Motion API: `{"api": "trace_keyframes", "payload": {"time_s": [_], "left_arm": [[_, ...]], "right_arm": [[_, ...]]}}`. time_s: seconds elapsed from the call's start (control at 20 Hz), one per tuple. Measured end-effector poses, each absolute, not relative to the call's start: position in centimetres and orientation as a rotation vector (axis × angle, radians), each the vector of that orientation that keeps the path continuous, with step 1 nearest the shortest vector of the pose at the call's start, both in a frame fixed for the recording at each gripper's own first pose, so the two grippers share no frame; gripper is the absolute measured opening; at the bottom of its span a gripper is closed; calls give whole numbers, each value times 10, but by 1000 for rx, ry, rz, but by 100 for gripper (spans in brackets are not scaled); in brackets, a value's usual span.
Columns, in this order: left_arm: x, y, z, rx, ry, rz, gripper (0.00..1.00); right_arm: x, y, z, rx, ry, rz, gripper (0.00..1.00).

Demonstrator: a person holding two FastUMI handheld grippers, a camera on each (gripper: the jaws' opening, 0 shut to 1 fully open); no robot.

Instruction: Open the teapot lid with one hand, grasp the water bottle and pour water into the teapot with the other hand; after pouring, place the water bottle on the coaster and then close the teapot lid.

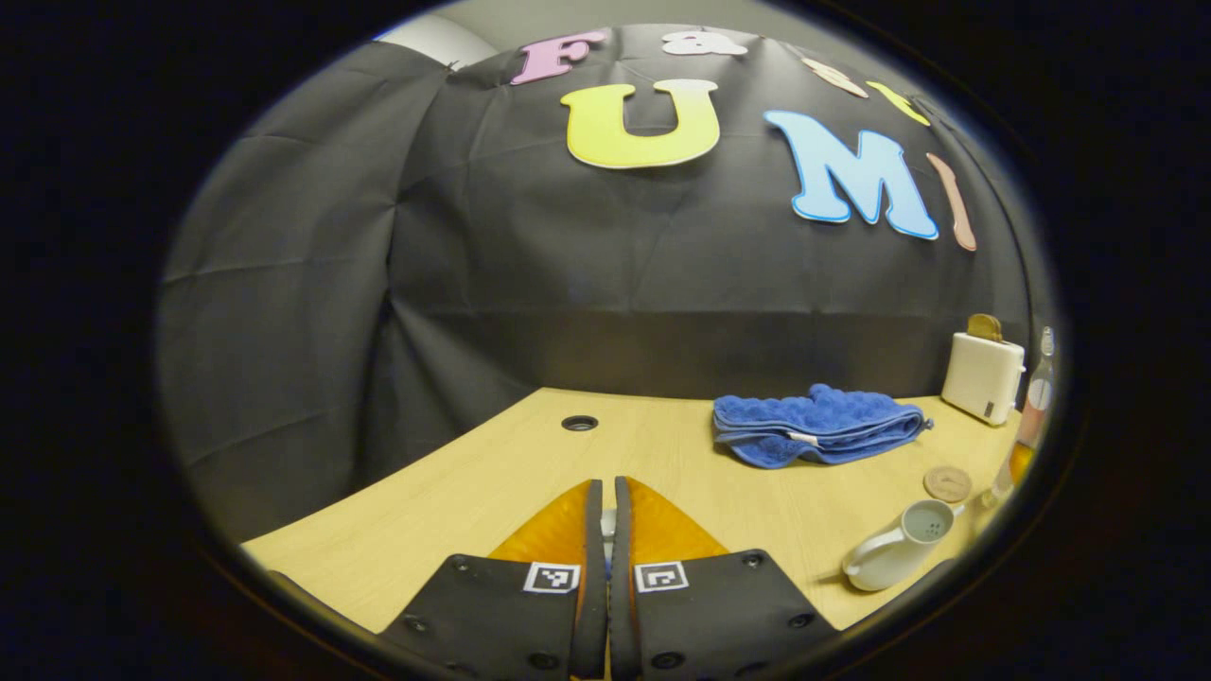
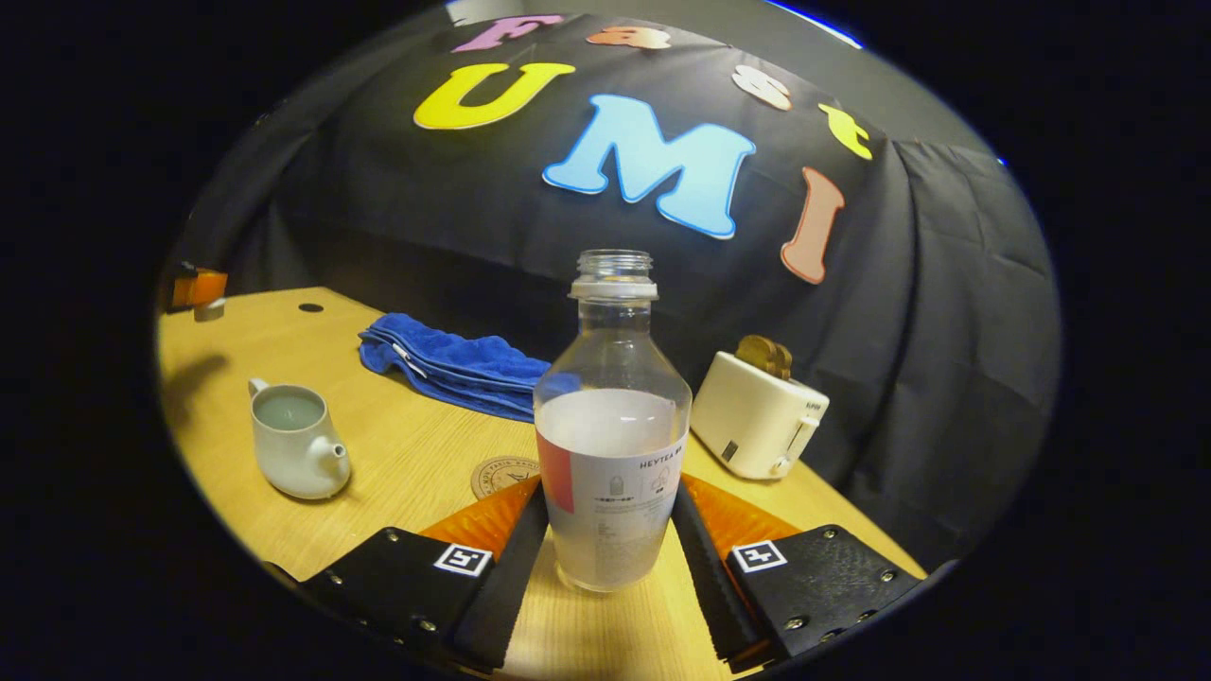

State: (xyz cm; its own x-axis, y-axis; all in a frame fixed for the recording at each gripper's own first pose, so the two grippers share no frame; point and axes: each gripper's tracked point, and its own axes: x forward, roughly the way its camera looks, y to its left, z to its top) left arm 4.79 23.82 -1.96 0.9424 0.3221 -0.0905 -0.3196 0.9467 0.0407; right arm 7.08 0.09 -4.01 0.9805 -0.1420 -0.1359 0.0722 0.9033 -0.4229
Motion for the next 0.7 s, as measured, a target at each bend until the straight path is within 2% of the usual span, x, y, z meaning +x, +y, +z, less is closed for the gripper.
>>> {"api": "trace_keyframes", "payload": {"time_s": [0.7], "left_arm": [[48, 237, -22, -14, 101, 304, 7]], "right_arm": [[86, 38, -31, -1024, 95, -124, 77]]}}
